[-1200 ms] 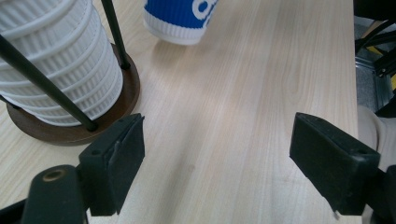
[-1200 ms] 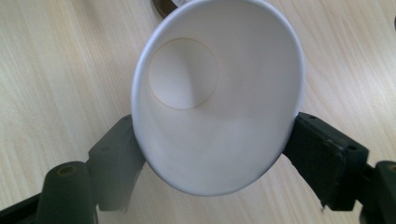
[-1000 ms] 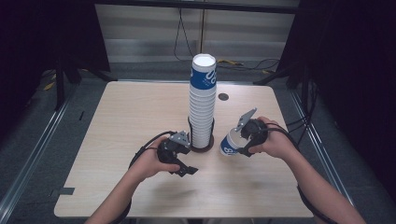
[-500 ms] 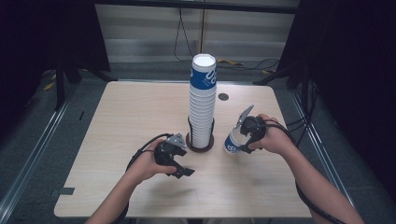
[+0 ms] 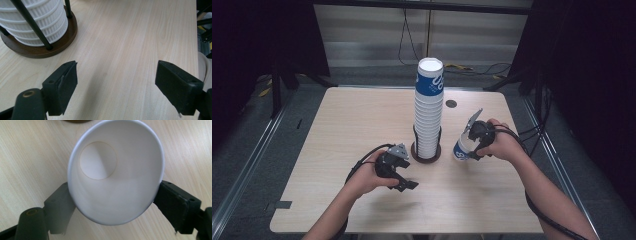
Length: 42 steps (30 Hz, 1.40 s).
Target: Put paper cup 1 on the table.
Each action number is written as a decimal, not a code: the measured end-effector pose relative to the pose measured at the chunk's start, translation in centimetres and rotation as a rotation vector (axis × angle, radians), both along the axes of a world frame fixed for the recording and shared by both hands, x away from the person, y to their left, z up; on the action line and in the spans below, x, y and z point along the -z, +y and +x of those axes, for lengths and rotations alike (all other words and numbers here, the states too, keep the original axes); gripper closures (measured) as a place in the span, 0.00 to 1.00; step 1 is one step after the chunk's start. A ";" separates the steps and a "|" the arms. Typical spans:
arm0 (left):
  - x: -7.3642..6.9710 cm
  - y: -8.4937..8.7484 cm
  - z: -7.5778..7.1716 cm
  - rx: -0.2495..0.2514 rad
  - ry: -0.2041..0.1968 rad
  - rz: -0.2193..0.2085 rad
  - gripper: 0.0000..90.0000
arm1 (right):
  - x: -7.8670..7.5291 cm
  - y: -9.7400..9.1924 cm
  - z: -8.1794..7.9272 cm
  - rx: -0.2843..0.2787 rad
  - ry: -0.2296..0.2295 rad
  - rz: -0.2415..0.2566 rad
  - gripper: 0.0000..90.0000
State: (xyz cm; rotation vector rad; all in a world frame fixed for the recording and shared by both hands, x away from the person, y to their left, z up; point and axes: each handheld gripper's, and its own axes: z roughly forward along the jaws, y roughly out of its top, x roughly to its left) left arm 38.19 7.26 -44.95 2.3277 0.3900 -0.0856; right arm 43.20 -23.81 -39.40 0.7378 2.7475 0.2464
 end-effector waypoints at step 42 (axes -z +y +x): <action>0.4 0.2 -0.3 -0.005 0.013 -0.003 0.20 | 1.9 -0.6 0.2 0.064 -0.008 0.149 0.17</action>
